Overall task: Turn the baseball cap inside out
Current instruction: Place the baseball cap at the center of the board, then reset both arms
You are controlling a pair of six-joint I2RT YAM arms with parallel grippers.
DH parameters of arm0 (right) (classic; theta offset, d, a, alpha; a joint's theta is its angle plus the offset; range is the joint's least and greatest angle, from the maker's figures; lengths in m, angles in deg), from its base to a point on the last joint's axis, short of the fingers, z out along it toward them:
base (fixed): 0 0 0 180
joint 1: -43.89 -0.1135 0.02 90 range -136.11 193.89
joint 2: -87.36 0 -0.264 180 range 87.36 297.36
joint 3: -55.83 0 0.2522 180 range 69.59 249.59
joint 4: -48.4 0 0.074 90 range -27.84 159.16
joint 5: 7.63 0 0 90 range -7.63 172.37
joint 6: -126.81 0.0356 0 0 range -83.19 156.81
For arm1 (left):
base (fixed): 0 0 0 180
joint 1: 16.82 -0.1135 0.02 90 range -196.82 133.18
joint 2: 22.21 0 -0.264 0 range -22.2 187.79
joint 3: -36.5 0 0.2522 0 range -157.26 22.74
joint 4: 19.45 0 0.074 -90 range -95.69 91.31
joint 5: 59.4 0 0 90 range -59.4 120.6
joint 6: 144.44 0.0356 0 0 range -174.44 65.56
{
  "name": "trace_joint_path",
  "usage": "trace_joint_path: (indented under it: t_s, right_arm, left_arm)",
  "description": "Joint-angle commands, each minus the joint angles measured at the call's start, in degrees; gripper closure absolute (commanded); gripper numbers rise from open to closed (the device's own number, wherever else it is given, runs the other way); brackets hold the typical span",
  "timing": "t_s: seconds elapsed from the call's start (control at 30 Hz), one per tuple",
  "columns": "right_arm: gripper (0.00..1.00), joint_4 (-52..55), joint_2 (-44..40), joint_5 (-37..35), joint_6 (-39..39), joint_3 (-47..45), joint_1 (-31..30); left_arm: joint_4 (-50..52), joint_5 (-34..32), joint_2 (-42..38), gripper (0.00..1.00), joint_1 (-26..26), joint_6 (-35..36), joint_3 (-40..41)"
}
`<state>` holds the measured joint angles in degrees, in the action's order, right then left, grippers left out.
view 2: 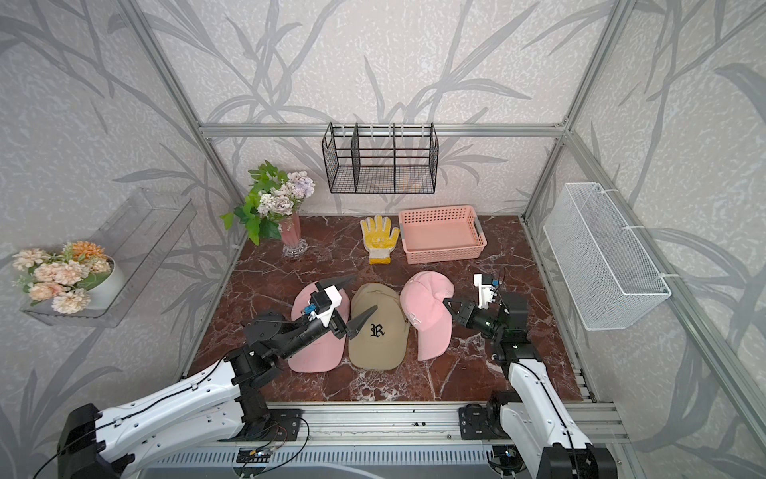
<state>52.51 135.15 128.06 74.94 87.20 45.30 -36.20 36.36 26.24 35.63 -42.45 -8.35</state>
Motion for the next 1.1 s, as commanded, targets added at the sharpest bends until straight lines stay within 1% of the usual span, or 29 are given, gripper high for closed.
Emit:
trace_joint_path:
  t_s: [0.0,0.1,0.17,0.3,0.37,0.43,0.47,0.53,0.73,0.83,0.87,0.93,1.0,1.07]
  right_arm:
    - [0.64,4.75,-1.70,-5.55,-3.23,-1.46,0.00]
    - [0.59,6.09,-2.25,-8.58,-4.05,-1.91,0.00]
    - [0.51,7.65,-2.02,-10.90,-4.87,-1.63,0.01]
    - [0.45,10.76,-0.80,-14.61,-6.67,-0.42,0.00]
    - [0.41,13.23,0.04,-16.93,-7.24,0.59,0.00]
    - [0.39,15.55,0.74,-19.92,-7.70,1.49,0.00]
    - [0.38,16.65,0.97,-21.52,-7.75,1.83,0.00]
    - [0.38,17.14,1.49,-22.05,-8.23,1.91,0.00]
    - [0.37,18.40,3.52,-20.53,-8.63,2.62,-0.09]
    - [0.36,19.54,4.59,-19.57,-9.04,3.10,-0.22]
    - [0.36,20.05,5.16,-19.43,-9.19,3.54,-0.31]
    - [0.36,21.23,5.93,-18.94,-9.92,4.29,-0.44]
    - [0.36,22.78,6.19,-20.13,-10.41,5.26,-0.53]
    - [0.36,24.70,5.31,-22.77,-10.04,6.28,-0.53]
  left_arm:
    - [-1.14,-0.84,-0.07,0.12,-0.07,-0.74,-0.15]
    - [-1.21,-0.93,0.03,0.12,-0.15,-0.56,-0.18]
    - [-0.93,-1.03,0.13,0.12,-0.06,-0.56,-0.30]
    - [-0.62,-1.43,0.16,0.11,-0.15,-0.53,-0.53]
    - [-0.35,-3.08,0.23,0.11,-0.15,-1.51,-0.63]
    - [0.24,-7.10,0.50,0.09,-0.15,-4.64,-1.23]
    - [0.83,-9.47,0.70,0.08,-0.23,-6.46,-1.64]
    - [2.01,-12.42,1.03,0.08,-0.50,-8.53,-2.37]
    - [1.99,-15.21,0.86,0.08,-1.05,-9.78,-1.80]
    - [2.11,-18.12,0.38,0.07,-1.51,-10.88,-1.32]
    - [2.38,-19.41,0.16,0.05,-1.69,-11.76,-1.34]
    - [2.96,-21.87,-0.14,0.05,-2.38,-13.71,-1.26]
    - [3.94,-24.56,-0.43,0.04,-3.32,-15.46,-1.32]
    - [5.40,-27.81,-0.63,0.05,-4.15,-17.14,-1.35]
